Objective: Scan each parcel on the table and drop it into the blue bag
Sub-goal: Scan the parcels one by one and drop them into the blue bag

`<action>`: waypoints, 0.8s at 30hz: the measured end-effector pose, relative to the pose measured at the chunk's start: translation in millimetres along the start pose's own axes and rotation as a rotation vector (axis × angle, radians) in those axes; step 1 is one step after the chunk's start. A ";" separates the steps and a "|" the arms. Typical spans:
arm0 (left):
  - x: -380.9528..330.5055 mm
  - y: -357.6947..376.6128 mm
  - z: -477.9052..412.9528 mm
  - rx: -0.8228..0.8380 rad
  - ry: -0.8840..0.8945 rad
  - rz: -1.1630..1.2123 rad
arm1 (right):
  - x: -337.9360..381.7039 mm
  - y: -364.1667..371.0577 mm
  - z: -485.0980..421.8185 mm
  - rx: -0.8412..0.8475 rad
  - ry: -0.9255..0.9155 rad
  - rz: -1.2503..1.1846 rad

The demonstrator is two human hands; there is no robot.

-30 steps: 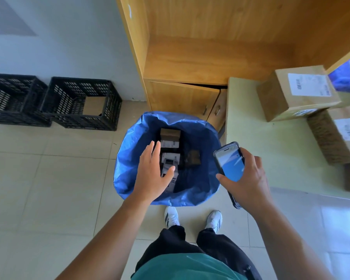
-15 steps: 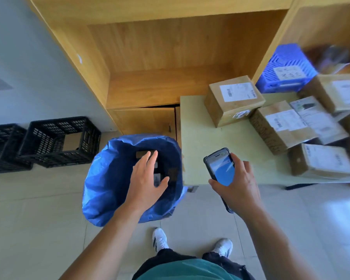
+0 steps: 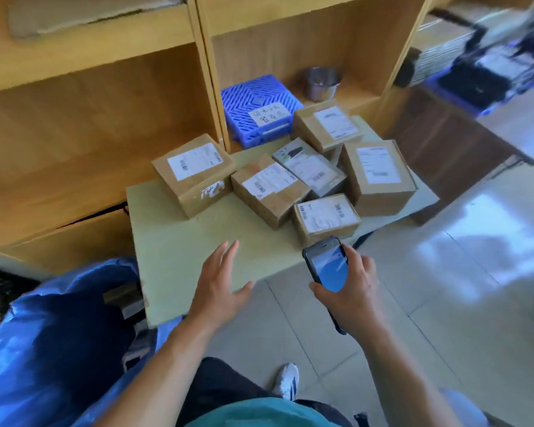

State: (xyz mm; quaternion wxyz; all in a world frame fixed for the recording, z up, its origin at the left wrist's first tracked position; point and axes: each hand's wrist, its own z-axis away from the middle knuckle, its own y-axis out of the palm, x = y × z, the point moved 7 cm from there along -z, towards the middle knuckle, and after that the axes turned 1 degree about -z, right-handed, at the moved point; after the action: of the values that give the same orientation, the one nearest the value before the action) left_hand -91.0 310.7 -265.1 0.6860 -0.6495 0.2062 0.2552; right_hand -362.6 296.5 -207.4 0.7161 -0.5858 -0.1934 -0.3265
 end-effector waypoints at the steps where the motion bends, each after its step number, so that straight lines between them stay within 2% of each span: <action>1: -11.8 9.3 -8.1 0.020 0.021 0.003 | -13.0 -8.0 -2.8 -0.012 0.029 -0.007; 6: -56.4 50.6 -54.6 0.123 0.134 -0.003 | -61.2 -30.1 -19.6 -0.049 0.156 -0.043; 9: -67.7 67.0 -99.0 0.173 0.180 -0.085 | -80.3 -39.6 -32.3 -0.118 0.192 -0.073; 14: -92.2 106.3 -175.1 0.333 0.257 -0.289 | -100.2 -64.0 -60.2 -0.127 0.281 -0.043; 19: -109.4 139.6 -224.1 0.447 0.234 -0.481 | -104.1 -83.6 -97.7 -0.152 0.308 -0.093; 24: -99.3 159.9 -236.5 0.577 0.210 -0.643 | -98.7 -84.8 -121.5 -0.172 0.297 -0.109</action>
State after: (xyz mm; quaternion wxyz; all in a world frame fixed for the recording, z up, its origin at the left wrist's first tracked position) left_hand -256.2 71.1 -346.7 0.8590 -0.4850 0.1248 -0.1064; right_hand -504.5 194.5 -241.1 0.6652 -0.5790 -0.0883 -0.4631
